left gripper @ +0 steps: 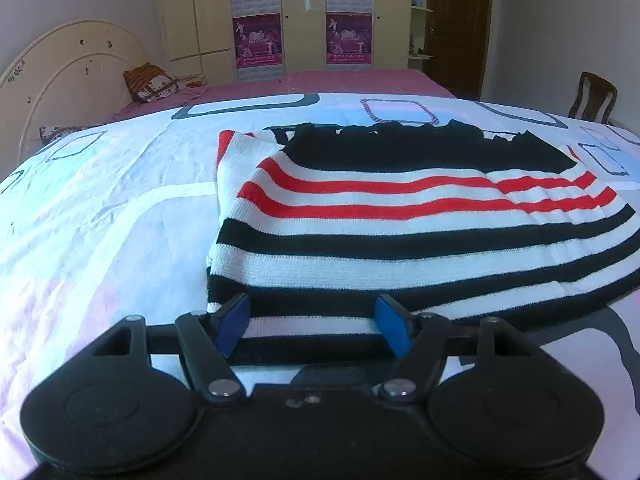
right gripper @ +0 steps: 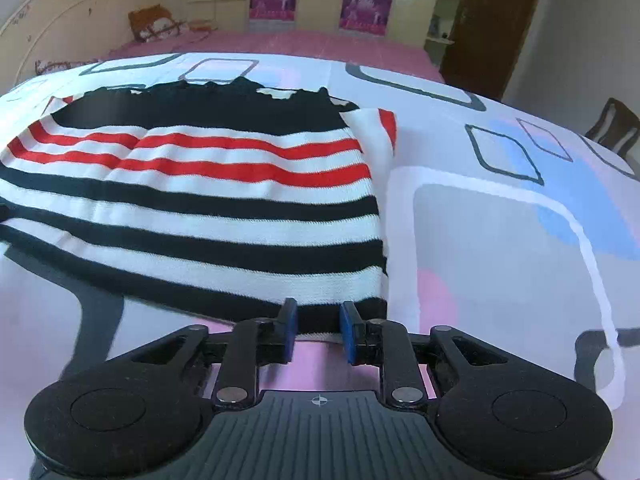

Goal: Fold small clothes

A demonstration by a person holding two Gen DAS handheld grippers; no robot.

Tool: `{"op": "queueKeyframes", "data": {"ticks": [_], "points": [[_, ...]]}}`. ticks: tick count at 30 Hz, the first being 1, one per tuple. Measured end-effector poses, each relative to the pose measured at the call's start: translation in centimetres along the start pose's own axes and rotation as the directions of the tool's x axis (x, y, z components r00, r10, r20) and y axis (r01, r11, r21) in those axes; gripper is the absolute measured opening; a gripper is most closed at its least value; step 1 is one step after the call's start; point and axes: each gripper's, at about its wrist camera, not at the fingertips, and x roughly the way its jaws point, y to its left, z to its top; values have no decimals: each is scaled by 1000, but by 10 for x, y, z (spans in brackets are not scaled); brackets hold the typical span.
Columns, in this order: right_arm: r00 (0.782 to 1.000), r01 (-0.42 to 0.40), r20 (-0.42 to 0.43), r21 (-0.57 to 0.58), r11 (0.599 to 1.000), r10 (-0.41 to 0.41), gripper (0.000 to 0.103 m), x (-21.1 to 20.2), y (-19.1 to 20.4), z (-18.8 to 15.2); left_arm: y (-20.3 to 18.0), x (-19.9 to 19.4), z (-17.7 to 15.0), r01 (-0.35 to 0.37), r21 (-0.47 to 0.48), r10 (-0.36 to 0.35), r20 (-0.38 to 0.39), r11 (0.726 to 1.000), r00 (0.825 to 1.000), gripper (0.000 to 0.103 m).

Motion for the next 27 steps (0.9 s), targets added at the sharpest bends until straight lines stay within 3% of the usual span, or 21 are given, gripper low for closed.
{"op": "queueKeyframes", "data": {"ticks": [2,4,16,17,25,27], "points": [[999,-12,50,40,999,10,22,-6,-4,3,-1,0,-1,-3,2,3,2,1000,1000,70],[1000,-10,-25,38,999,11,22,8,-5,-2,0,0,-1,-2,1,2,3,1000,1000,70],[1000,-13,-8,-6,1000,13,22,-13,0,-17,3,0,-2,9,-5,-9,-2,1000,1000,70],[1000,-16,-9,-9,1000,15,22,4,-4,-12,5,0,-2,16,-10,-16,-3,1000,1000,70],[999,-25,-21,-31,999,25,22,7,-5,-10,7,2,3,31,-5,-31,-31,1000,999,70],[999,-24,-29,-33,999,23,22,7,-4,-8,11,-6,8,31,-45,-33,-45,999,998,69]]}}
